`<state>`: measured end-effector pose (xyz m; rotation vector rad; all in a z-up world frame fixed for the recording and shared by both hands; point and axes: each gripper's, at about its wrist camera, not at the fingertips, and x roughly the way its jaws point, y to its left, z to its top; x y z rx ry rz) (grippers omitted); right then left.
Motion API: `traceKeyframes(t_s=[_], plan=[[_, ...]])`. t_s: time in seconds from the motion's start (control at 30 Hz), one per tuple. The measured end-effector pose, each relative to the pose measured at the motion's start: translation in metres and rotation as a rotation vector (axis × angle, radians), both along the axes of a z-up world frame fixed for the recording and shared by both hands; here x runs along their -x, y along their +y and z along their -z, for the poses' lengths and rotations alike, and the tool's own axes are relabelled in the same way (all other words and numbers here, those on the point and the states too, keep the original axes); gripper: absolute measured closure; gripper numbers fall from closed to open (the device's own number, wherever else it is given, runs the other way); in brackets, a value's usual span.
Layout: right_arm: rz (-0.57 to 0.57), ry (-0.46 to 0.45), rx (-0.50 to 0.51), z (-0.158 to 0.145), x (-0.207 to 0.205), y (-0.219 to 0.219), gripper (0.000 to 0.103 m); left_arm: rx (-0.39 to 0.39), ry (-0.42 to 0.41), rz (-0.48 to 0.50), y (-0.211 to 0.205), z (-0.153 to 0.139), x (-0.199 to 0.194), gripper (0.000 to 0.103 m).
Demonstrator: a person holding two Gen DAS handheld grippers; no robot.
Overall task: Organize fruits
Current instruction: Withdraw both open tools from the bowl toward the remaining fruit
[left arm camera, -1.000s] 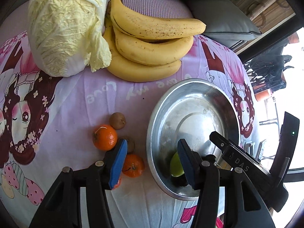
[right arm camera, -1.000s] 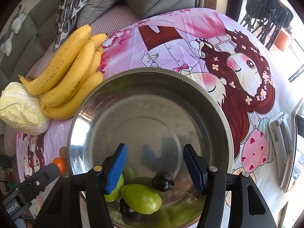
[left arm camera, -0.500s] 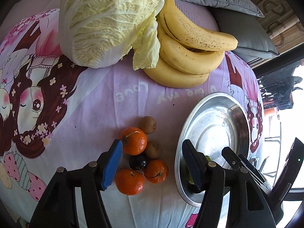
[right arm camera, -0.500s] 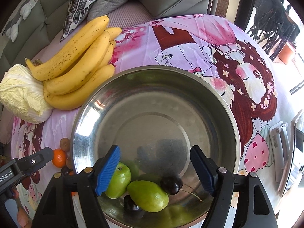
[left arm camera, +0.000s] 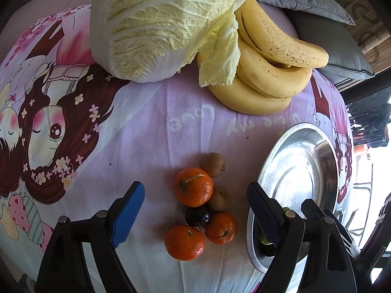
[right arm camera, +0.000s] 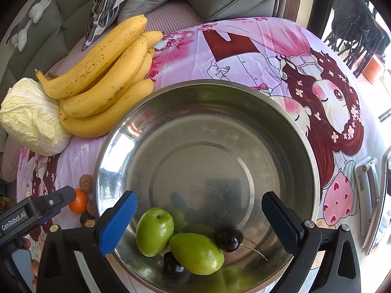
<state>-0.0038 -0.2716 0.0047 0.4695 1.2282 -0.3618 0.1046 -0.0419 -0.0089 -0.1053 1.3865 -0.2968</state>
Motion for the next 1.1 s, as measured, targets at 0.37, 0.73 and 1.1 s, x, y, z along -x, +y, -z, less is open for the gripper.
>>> traceKeyframes(t_s=[0.37,0.73,1.1], plan=[[-0.003,0.008,-0.008,0.003,0.0,-0.001,0.0,-0.007,0.005,0.02,-0.003,0.004,0.002,0.011],[-0.046,-0.003,-0.007,-0.002,-0.002,0.008,0.0,0.008,0.014,0.006,0.006,0.002,0.0,0.011],[-0.117,-0.01,0.005,-0.006,-0.008,0.03,0.0,0.039,0.035,-0.047,0.036,0.005,-0.01,0.011]])
